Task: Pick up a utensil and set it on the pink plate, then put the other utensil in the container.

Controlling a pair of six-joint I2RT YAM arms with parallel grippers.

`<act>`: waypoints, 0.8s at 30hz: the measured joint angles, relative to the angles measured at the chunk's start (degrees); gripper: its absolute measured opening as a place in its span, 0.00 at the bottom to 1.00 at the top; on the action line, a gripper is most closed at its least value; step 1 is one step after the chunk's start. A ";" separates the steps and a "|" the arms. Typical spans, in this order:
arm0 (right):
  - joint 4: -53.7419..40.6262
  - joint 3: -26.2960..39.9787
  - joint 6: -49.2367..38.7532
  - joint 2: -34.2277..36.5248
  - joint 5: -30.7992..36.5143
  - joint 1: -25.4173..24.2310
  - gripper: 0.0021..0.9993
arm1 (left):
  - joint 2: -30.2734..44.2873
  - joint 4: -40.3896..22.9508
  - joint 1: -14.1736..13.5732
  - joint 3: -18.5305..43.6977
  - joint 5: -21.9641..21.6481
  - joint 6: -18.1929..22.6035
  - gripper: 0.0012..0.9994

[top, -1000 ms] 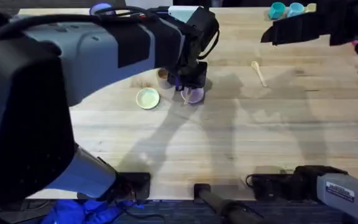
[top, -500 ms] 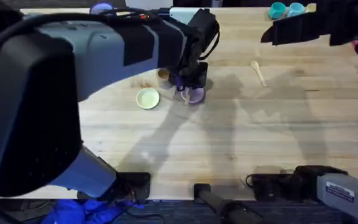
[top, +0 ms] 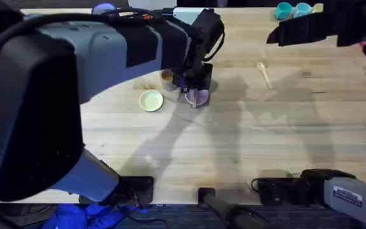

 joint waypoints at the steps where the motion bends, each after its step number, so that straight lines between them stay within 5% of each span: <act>1: 0.00 0.02 0.00 0.00 -0.02 0.00 1.00 | 0.00 0.01 0.00 0.00 -0.01 0.00 0.16; 8: 0.00 0.00 0.00 0.00 -0.02 0.00 1.00 | 0.00 0.01 0.00 0.00 -0.01 -0.13 0.25; 24: 0.00 0.01 0.00 0.00 -0.01 0.00 1.00 | 0.00 -4.96 0.00 5.86 -0.01 2.08 0.29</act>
